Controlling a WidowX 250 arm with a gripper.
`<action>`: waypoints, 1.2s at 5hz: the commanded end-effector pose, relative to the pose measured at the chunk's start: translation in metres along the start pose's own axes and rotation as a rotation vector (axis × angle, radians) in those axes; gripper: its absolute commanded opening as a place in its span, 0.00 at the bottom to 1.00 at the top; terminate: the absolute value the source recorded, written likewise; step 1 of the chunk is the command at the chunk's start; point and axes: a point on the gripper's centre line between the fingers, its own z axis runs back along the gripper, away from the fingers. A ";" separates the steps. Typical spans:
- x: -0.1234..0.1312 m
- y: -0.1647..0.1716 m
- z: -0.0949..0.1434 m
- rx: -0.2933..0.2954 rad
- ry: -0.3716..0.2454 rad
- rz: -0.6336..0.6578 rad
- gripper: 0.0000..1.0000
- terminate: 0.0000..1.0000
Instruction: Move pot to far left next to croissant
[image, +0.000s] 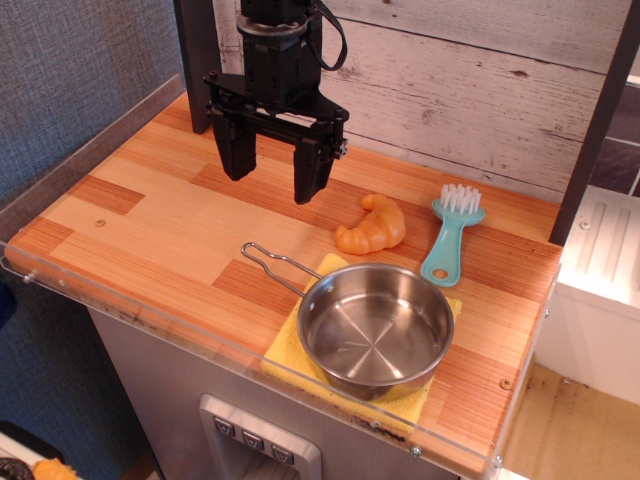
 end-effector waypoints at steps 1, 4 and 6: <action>0.000 0.000 0.000 0.000 0.000 0.000 1.00 0.00; -0.033 -0.090 -0.004 0.005 -0.059 -0.190 1.00 0.00; -0.047 -0.123 -0.015 0.025 -0.068 -0.266 1.00 0.00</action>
